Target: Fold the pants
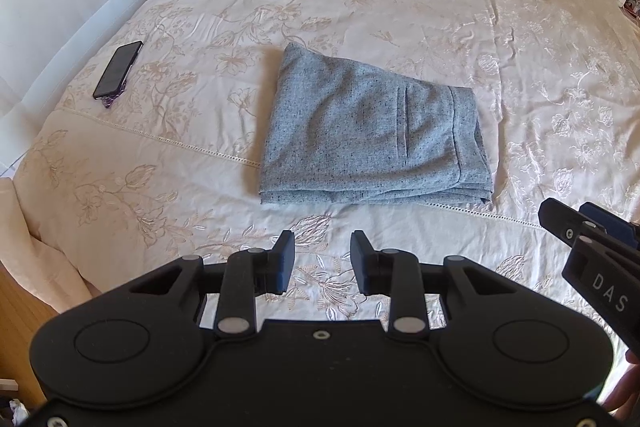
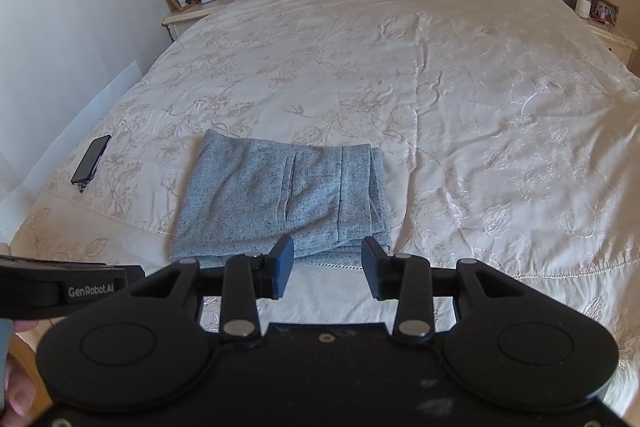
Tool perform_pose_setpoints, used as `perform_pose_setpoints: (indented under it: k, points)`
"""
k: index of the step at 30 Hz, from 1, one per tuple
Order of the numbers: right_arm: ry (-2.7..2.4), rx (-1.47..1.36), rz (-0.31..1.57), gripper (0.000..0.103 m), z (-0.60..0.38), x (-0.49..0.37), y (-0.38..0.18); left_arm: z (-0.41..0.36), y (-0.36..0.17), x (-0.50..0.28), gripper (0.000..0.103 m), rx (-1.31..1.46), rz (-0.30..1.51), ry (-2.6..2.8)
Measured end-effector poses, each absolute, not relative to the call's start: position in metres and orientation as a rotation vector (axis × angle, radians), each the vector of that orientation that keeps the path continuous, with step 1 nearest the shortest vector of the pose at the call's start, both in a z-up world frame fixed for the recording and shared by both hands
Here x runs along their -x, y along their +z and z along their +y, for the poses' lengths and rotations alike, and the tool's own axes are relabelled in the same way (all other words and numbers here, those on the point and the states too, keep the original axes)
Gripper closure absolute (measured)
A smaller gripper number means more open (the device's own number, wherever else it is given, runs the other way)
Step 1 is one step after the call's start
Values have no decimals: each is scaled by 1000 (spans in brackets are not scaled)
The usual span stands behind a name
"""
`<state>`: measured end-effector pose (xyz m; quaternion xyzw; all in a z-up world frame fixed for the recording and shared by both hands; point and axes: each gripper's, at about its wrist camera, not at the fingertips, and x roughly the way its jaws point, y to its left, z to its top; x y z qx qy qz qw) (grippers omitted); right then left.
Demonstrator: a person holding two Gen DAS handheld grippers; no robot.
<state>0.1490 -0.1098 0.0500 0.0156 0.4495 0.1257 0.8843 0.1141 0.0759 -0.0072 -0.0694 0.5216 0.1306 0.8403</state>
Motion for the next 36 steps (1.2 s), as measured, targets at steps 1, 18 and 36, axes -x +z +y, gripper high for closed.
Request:
perform_pose_setpoints:
  k: [1, 18, 36]
  points:
    - [262, -32, 938, 63, -109, -149, 50, 76, -7, -114, 62, 145, 1102, 277]
    - [270, -36, 956, 63, -108, -155, 45, 74, -10, -117, 62, 138, 1114, 283]
    - [278, -44, 970, 62, -111, -159, 40, 72, -13, -121, 62, 127, 1123, 281]
